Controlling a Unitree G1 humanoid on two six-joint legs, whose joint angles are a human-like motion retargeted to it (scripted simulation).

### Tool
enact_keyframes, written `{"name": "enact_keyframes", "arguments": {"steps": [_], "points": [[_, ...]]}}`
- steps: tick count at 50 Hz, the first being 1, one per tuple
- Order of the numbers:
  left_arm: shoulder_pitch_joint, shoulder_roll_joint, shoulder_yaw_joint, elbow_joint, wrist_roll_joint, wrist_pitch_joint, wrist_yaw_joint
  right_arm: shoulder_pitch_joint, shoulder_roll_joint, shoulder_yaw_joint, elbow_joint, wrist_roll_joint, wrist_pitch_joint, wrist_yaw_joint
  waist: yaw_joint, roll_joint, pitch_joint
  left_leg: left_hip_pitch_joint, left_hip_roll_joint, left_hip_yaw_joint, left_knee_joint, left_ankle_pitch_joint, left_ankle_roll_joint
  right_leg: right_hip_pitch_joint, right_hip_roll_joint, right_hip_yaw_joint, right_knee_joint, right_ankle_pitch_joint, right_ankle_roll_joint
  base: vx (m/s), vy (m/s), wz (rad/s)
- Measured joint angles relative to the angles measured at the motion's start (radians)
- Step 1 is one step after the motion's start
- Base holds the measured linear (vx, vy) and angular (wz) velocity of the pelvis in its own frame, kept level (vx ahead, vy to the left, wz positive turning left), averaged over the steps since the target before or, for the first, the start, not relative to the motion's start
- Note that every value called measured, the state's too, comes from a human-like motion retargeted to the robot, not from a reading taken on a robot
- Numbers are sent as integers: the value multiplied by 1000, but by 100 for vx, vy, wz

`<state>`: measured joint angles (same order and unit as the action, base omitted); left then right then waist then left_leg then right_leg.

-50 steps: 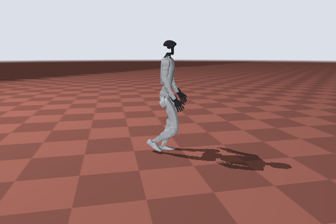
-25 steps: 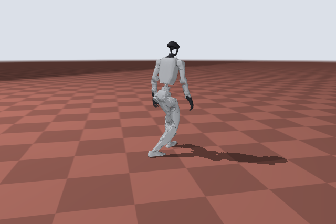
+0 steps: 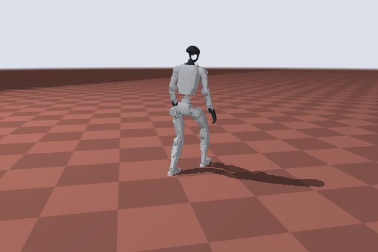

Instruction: Walk

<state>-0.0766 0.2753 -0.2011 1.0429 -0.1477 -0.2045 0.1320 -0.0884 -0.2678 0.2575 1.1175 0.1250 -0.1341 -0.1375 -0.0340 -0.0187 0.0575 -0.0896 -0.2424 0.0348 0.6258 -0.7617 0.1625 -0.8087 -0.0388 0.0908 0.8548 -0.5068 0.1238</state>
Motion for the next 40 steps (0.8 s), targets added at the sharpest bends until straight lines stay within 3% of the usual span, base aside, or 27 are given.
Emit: {"name": "enact_keyframes", "arguments": {"steps": [3, 5, 7, 10, 13, 17, 20, 25, 33, 40], "points": [[11, -12, 4, 12, 0, 4, -1, 23, 9, -7, 27, -6, 6, 0, -3, -3, -3, 37, 18, 32, 90, -24, -20, -9, 12, 9, 108, 37, -12, 58, -14, 29], [21, -18, 12, 32, -13, 12, -19, 32, 12, -13, 56, -12, 10, 5, -4, 40, 7, 69, 79, 8, 190, -26, -47, 52, 52, -40, 141, 55, -45, 62, -17, 16], [41, -27, 12, 48, -20, 19, -32, 45, 19, -15, 71, -13, 15, 8, 2, 65, 1, 48, 149, 22, 343, 55, -96, 76, 86, -74, 183, 45, -80, 58, -16, 14], [63, -39, 3, 64, -24, 30, -67, 55, 19, -16, 79, -6, 16, 21, 21, 144, -8, -49, 320, 29, 622, 276, -173, 152, 176, -153, 130, 32, -146, 50, -16, 15], [63, -43, -12, 53, -23, 41, -86, 49, 12, -19, 64, 3, 17, 22, 51, 165, -17, -179, 455, 59, 831, 389, -151, 222, 218, -188, 73, 5, -181, 47, -14, 23], [46, -44, -13, 28, -22, 52, -92, 18, 3, -23, 42, 19, 20, 14, 97, 144, -14, -336, 533, 104, 947, 304, -76, 327, 224, -196, 10, -40, -188, 47, -11, 22], [39, -43, -3, 11, -21, 55, -86, -12, 0, -26, 20, 27, 20, 11, 121, 112, 0, -434, 505, 140, 911, 209, -48, 399, 202, -185, -4, -90, -183, 48, -4, 21], [33, -49, 9, 9, -20, 51, -73, -56, -5, -24, -22, 27, 12, 5, 136, 62, 27, -560, 404, 199, 670, 144, -55, 500, 152, -157, -4, -184, -172, 50, 0, 26], [7, -64, 15, 64, -6, 56, -50, -97, -2, -6, -19, -44, 7, -10, 114, -13, 24, -615, 191, 223, 85, 254, -111, 619, 61, -144, -34, -281, -156, 51, 4, 35], [27, -77, 15, 123, -44, 69, -44, -56, 33, 4, 52, -56, 14, -8, 135, -80, 12, -630, 115, 215, 245, 313, -52, 673, -9, -100, 159, -311, -126, 54, 2, 10]]}}
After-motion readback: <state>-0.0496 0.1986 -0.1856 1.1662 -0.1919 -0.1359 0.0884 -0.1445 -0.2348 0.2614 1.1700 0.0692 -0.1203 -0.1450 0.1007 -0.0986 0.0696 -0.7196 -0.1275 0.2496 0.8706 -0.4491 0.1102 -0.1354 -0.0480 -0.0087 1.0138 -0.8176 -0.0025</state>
